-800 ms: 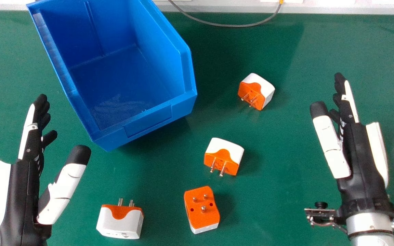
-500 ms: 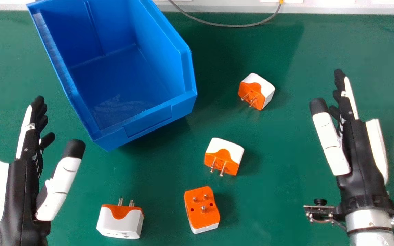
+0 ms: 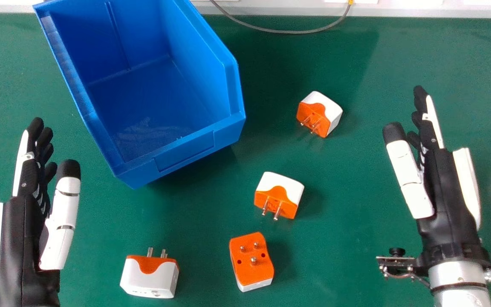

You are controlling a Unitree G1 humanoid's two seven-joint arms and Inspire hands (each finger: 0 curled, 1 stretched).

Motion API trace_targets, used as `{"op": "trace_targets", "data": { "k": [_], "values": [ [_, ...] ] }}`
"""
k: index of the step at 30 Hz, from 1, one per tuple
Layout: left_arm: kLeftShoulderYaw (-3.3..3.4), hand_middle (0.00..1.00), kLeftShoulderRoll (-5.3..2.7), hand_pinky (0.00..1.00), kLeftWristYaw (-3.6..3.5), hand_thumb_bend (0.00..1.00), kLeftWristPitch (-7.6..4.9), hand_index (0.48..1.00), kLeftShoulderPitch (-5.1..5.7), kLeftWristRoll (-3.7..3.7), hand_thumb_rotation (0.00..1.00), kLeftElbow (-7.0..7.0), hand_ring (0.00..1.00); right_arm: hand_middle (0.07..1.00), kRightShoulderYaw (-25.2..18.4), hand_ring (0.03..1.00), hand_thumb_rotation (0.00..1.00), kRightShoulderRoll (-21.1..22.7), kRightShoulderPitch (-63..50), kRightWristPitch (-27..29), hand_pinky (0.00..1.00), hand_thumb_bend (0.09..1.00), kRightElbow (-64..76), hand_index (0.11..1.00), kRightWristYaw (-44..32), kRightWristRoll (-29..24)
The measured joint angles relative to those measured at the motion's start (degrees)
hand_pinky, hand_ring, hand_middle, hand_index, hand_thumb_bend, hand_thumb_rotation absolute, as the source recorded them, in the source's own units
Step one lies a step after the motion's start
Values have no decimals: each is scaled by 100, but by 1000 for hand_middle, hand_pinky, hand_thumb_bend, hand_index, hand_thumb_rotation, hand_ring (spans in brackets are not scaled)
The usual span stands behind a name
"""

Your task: Pick all objects and put in blue box

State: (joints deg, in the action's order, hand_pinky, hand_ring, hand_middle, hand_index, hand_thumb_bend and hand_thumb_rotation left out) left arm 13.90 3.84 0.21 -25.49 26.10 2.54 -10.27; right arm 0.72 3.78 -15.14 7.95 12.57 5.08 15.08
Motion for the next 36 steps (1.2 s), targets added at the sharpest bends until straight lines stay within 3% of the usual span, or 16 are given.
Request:
{"op": "trace_targets", "data": {
  "k": [9, 16, 26, 36],
  "values": [
    [0, 970, 2, 996, -3, 374, 115, 974, 22, -20, 924, -42, 978, 992, 11, 984, 988, 119, 176, -161, 952, 552, 75, 971, -126, 127],
    [-5, 976, 13, 1000, -31, 392, 127, 980, 59, -21, 928, -125, 983, 990, 49, 977, 930, 254, 419, -375, 934, 582, 78, 966, -193, 299],
    [-14, 973, 6, 985, -23, 399, 121, 969, 16, -18, 900, -123, 977, 985, 218, 967, 842, 541, 1067, -458, 906, 564, -375, 966, -273, 559],
    [-4, 975, 18, 984, -43, 414, 124, 972, 38, -40, 901, -125, 978, 979, 464, 947, 738, 852, 1684, -490, 867, 584, -1109, 965, -393, 862]
  ]
}}
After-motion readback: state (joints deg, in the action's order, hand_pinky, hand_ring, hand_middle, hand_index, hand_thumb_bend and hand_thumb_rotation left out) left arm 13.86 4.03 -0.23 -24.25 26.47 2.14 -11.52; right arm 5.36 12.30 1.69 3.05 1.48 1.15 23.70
